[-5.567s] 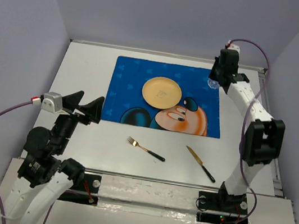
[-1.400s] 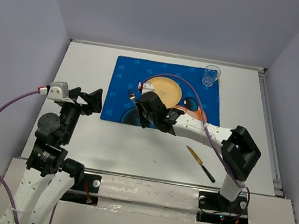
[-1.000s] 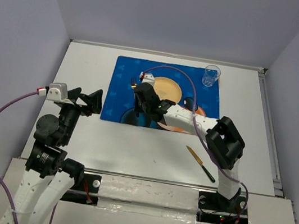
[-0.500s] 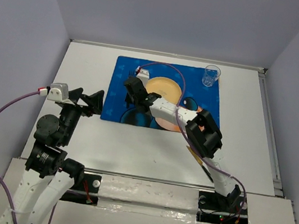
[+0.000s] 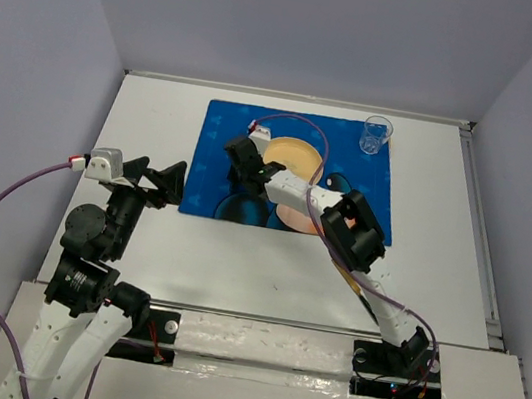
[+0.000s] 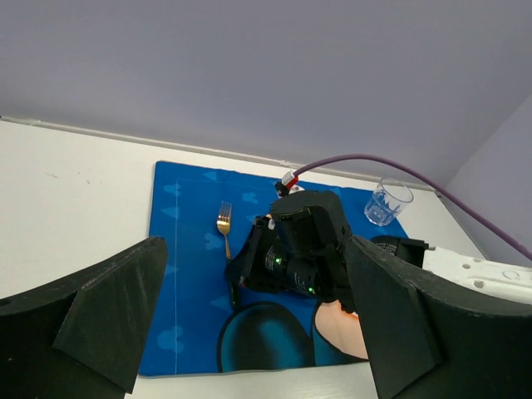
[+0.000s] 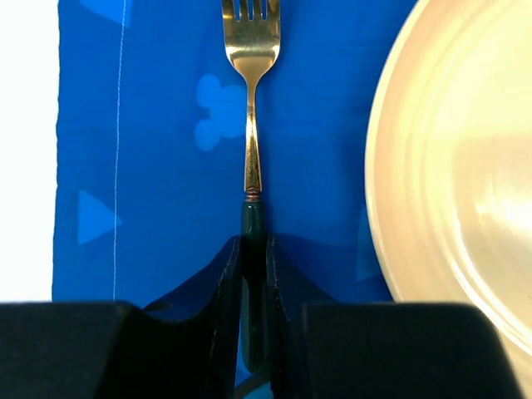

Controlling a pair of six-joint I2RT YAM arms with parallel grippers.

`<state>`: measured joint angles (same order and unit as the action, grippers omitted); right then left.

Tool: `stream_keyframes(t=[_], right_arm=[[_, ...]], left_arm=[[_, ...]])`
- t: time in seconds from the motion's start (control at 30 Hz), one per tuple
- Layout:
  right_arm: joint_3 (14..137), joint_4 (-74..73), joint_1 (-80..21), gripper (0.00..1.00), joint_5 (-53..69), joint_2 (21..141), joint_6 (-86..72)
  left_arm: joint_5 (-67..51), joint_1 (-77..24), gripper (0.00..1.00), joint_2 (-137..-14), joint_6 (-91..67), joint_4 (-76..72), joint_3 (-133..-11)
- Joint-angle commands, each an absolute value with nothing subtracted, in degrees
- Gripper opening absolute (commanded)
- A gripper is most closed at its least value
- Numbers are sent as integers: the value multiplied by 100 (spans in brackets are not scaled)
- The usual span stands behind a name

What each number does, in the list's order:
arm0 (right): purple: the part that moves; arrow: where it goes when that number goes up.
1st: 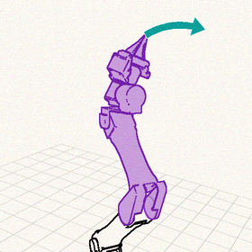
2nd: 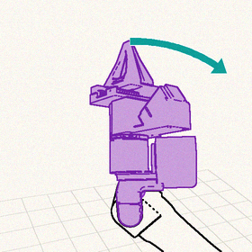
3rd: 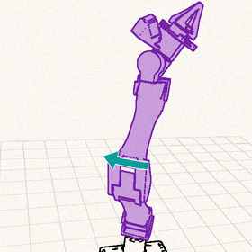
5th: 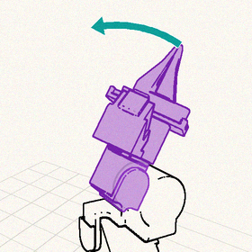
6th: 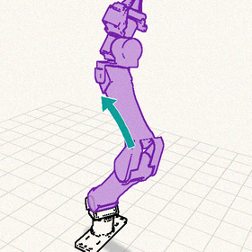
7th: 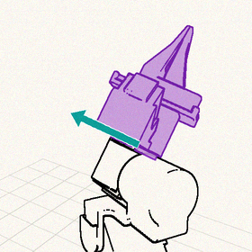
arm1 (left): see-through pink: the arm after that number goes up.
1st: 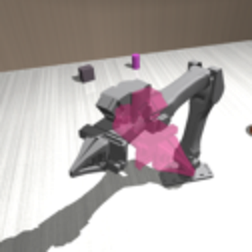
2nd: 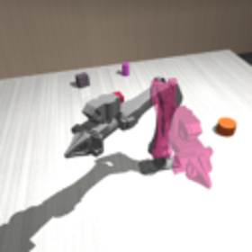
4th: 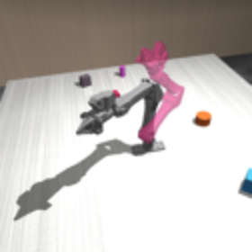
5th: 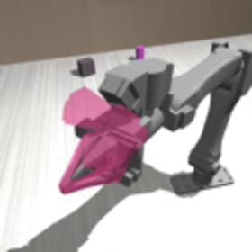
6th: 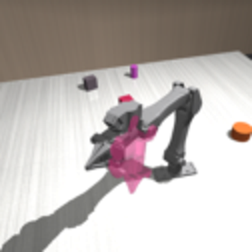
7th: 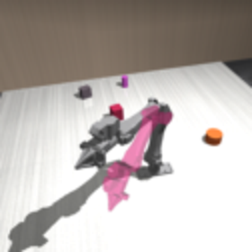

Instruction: Set the dinner table for one person

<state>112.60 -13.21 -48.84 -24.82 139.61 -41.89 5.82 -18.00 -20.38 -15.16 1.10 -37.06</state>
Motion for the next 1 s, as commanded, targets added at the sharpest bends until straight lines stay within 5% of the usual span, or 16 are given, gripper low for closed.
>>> stream_keyframes(t=[0.0, 0.07, 0.17, 0.27, 0.53, 0.7, 0.97], right_arm=[[11698, -1283, -4834, 1, -2452, 14097, -4219], [11716, -1292, -4834, 7, -2417, 14115, -4236], [11733, -1292, -4834, 34, -2286, 14054, -4219], [11611, -1275, -4834, 49, -2075, 13791, -4157], [10760, -942, -4834, 52, -1732, 12553, -3736], [8375, -642, -4834, 50, -1863, 10763, -3043], [4528, -2379, -4290, 47, -1363, 7755, -3620]], left_arm=[[492, -1846, 99, -2021, -1503, -185, -3647], [492, -1854, 99, -2030, -1503, -193, -3647], [483, -1854, 99, -2057, -1503, -193, -3647], [466, -1854, 99, -2057, -1503, -202, -3647], [439, -1846, 99, -2030, -1512, -202, -3647], [466, -1898, 99, -1908, -1494, -193, -3639], [466, -2127, 99, -1670, -1485, -193, -3683]])
